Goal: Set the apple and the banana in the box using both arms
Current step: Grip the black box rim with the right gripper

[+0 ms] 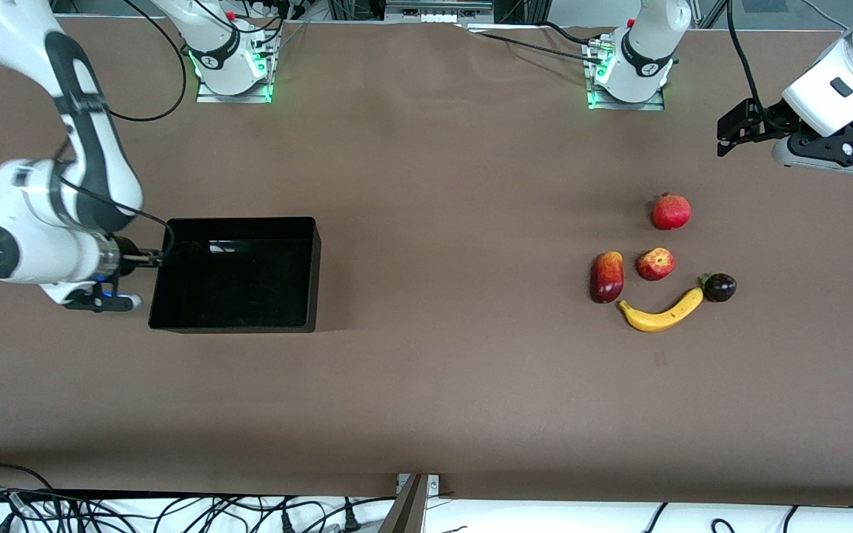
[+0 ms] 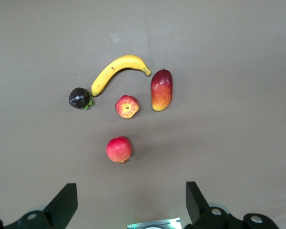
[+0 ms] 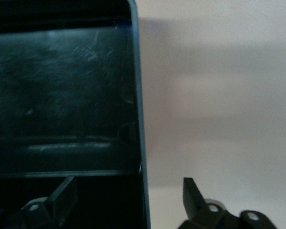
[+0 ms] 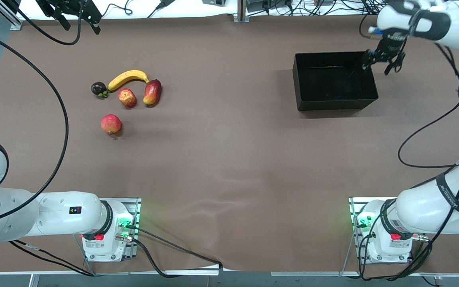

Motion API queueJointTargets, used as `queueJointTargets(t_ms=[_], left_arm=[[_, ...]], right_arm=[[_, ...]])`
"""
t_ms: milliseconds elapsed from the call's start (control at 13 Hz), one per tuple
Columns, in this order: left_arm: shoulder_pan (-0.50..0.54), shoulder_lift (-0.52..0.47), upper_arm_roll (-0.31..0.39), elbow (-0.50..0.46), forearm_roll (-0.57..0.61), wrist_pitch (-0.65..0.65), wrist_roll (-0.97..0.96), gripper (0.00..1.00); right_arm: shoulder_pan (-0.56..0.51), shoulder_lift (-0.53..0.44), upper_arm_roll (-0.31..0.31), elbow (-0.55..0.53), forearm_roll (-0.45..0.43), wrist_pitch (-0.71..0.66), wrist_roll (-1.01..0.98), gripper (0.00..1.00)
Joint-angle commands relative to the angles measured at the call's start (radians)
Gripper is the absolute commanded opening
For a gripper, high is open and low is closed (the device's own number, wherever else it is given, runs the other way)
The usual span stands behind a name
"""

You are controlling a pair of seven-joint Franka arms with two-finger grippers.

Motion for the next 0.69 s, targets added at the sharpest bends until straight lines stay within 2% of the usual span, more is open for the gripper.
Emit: queueJointTargets(t_ms=[0,77,154,615], left_arm=[[-0.007,0.011,-0.003,0.027,0.020,-0.007,-0.011,1.00],[-0.006,0.013,-0.003,0.027,0.019,-0.007,-0.011,1.00],[-0.006,0.013,-0.003,0.027,0.019,-0.007,-0.011,1.00],[-0.006,0.013,-0.003,0.027,0.019,-0.007,-0.011,1.00]], right_arm=[[-0.015,-0.028,0.000,-0.125,-0.003,0.163,0.001,0.29],[-0.015,-0.021,0.000,-0.124,-0.003,0.170,0.001,0.03],[-0.015,-0.013,0.001,-0.124,-0.003,0.173,0.001,0.00],[-0.006,-0.019,0.006,-0.105,-0.003,0.162,0.012,0.00]])
